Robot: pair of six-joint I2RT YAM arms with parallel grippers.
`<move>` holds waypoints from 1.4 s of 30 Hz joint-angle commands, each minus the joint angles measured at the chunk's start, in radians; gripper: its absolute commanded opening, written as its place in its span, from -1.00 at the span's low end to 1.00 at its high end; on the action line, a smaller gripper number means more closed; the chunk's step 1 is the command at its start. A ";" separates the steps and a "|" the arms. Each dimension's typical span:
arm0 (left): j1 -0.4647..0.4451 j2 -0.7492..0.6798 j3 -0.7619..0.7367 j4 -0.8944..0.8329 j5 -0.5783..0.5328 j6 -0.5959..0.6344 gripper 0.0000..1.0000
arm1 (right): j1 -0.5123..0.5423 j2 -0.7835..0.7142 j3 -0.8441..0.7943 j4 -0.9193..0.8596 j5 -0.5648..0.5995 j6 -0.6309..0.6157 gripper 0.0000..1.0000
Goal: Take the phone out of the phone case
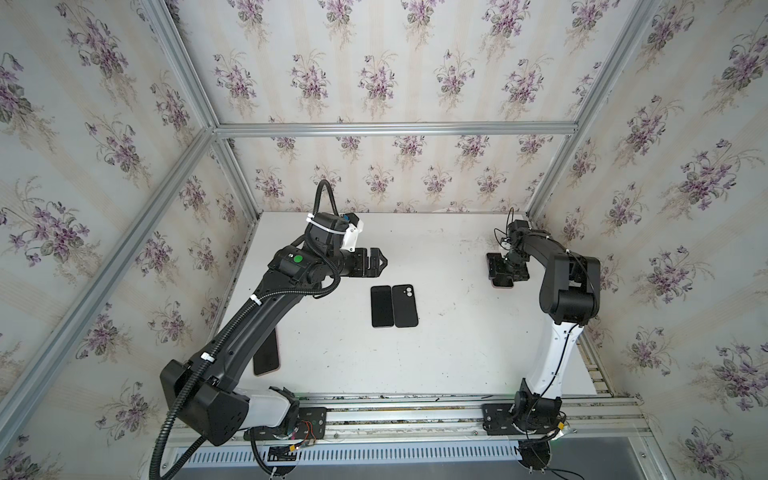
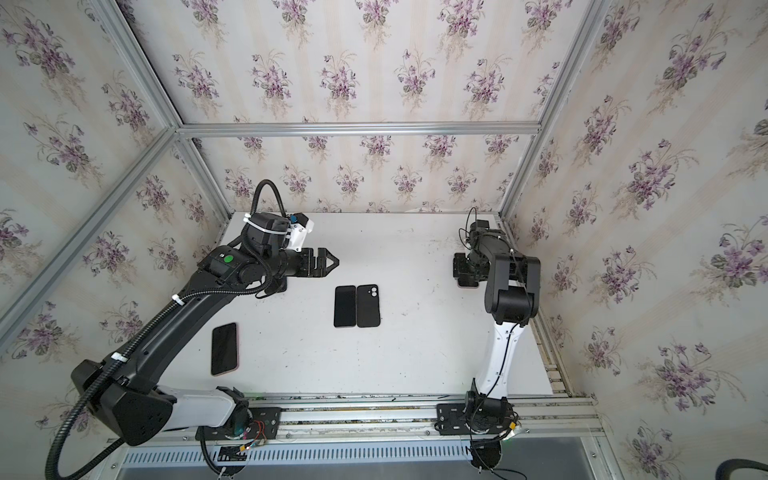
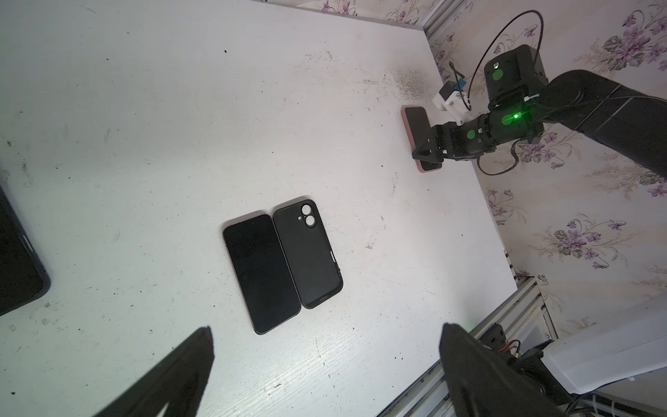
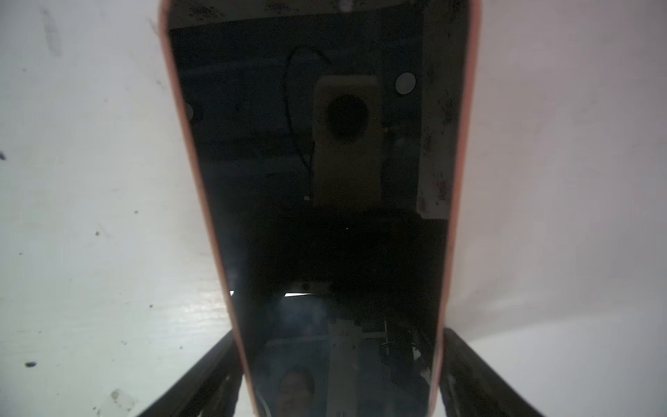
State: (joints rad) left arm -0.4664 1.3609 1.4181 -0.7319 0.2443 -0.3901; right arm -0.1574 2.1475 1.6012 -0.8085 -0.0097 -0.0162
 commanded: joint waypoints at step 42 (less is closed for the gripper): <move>0.000 0.076 0.079 0.037 0.065 0.008 0.99 | 0.065 -0.554 -0.604 0.524 -0.148 0.180 -0.25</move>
State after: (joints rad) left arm -0.4664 1.4338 1.4872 -0.7238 0.2909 -0.3862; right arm -0.1036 1.6348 1.0168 -0.4122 -0.1341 0.1341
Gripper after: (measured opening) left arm 0.996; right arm 0.796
